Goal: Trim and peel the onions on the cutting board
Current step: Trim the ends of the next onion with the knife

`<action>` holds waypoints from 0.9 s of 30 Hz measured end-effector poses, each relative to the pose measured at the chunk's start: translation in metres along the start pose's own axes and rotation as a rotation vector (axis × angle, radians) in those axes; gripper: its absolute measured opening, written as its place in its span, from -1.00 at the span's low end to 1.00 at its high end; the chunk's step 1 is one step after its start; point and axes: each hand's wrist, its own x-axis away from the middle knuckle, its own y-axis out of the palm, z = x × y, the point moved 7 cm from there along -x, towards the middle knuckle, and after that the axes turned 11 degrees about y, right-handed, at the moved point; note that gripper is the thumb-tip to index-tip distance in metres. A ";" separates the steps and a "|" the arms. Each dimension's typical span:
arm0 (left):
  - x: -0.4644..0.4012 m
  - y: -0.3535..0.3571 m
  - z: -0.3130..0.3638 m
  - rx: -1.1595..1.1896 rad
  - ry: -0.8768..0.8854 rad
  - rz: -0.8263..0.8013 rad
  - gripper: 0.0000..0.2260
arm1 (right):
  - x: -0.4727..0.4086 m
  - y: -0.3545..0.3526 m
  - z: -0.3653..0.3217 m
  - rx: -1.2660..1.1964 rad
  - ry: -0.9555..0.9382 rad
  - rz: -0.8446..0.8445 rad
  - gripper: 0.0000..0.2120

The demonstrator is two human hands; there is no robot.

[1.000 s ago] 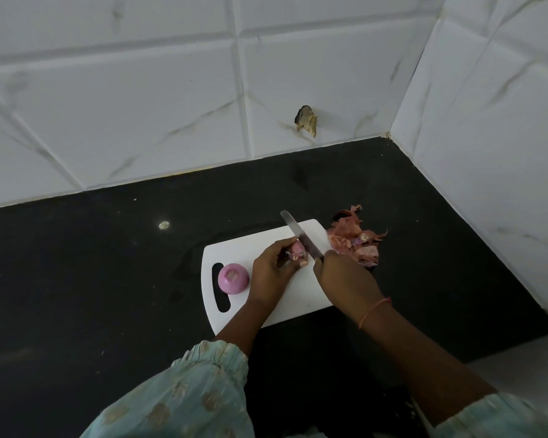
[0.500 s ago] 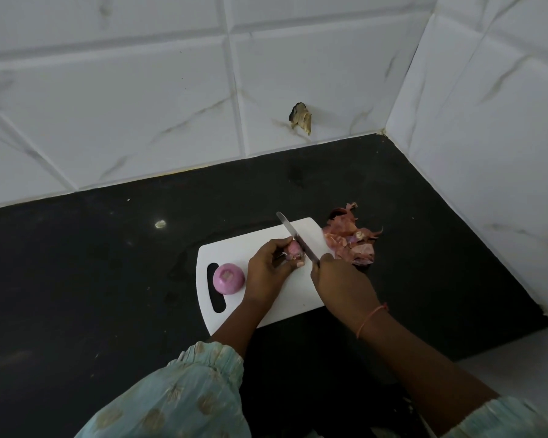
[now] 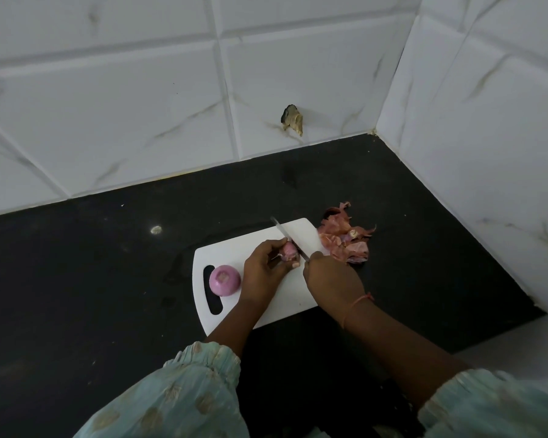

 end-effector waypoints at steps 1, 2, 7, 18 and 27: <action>0.000 0.000 -0.001 0.003 -0.004 0.001 -0.63 | 0.000 0.004 0.000 0.002 -0.007 0.011 -0.75; 0.000 0.000 -0.002 0.010 -0.013 0.004 -0.63 | 0.001 0.010 0.003 -0.002 -0.010 0.023 -0.75; 0.001 0.000 -0.003 -0.007 -0.019 0.000 -0.64 | 0.011 0.034 0.018 -0.162 0.065 0.057 -0.69; 0.006 -0.009 0.004 0.017 0.029 0.108 -0.61 | 0.016 0.031 0.016 -0.250 0.149 0.026 -0.67; 0.004 -0.019 -0.001 0.161 -0.067 0.237 -0.74 | 0.028 0.006 0.016 -0.566 0.195 0.185 -0.78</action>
